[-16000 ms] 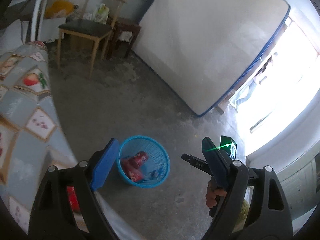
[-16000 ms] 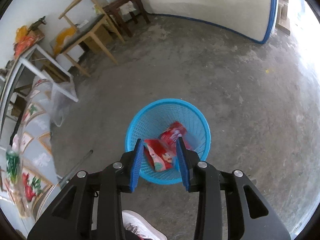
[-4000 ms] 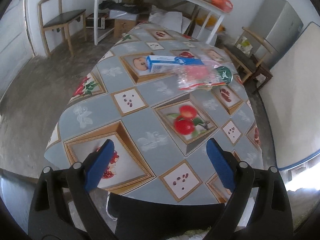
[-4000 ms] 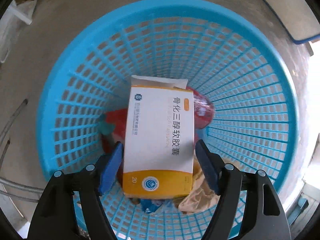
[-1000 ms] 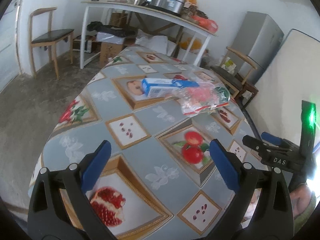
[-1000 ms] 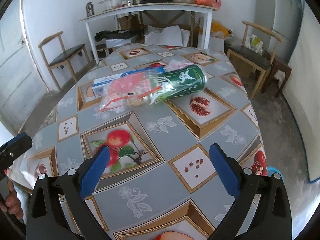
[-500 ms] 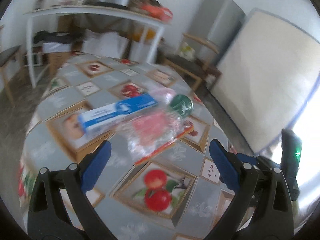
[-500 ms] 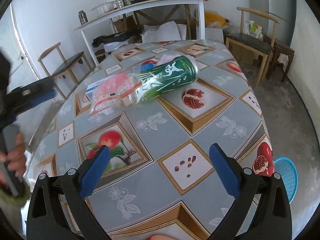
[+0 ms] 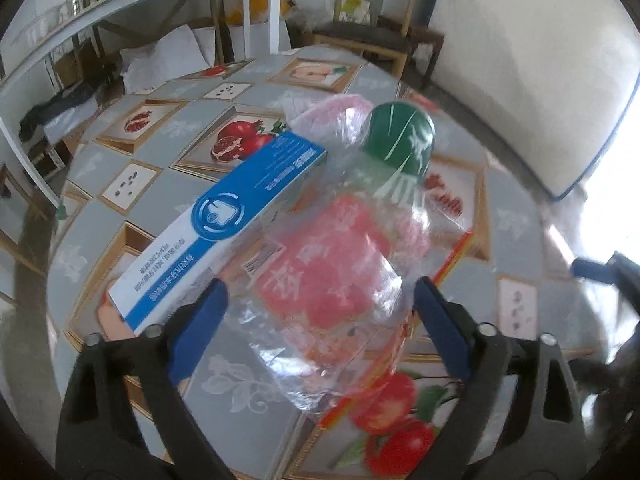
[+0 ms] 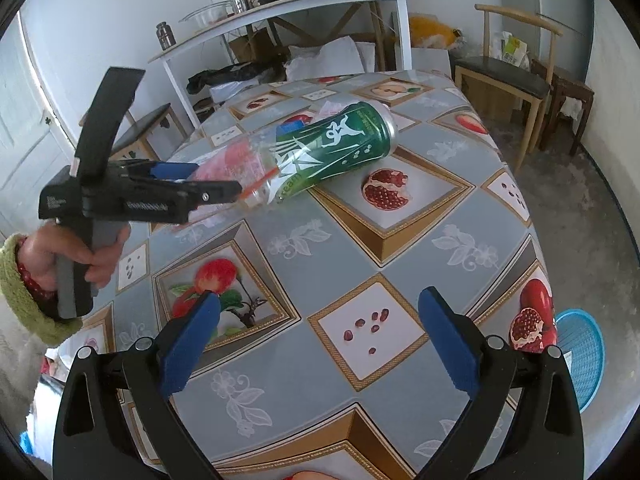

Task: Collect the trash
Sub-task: 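Grasp the clear plastic bag with the left tool while the right tool grasps the green bottle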

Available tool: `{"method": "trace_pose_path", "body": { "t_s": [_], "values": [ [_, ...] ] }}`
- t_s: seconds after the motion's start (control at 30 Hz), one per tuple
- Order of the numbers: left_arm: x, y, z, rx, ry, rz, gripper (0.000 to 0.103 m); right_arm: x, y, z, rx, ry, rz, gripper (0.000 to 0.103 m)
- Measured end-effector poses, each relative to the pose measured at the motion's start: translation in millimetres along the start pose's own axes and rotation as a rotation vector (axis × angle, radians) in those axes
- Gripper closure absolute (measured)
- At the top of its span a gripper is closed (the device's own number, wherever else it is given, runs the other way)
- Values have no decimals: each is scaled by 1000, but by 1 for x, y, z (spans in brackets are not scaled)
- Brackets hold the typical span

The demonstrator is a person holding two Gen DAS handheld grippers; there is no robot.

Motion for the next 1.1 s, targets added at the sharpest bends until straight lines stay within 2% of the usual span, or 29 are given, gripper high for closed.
{"method": "trace_pose_path", "body": {
  "t_s": [0.07, 0.37, 0.7, 0.87, 1.1],
  "values": [
    [-1, 0, 0, 8, -5, -3, 27, 0, 2, 0, 5, -1, -1, 7],
    [-10, 10, 5, 77, -20, -30, 49, -3, 3, 1, 11, 7, -3, 7],
    [-37, 23, 11, 71, 15, -12, 72, -12, 6, 0, 17, 25, 8, 7],
    [-60, 21, 15, -7, 61, 45, 87, -17, 6, 2, 21, 35, 11, 7],
    [-86, 10, 32, -149, 109, 85, 90, -22, 13, 3, 42, 39, 4, 7]
  ]
}}
Point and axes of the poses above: each gripper's, at about its wrist camera, not at the fingertips, and x roughly the way its jaws point, y to its right, z to its underside, the point moved 6 cm from there along x, roughly the way its jaws point, and after that the axes turned 3 degrees about -z, right-handed, at the moved point
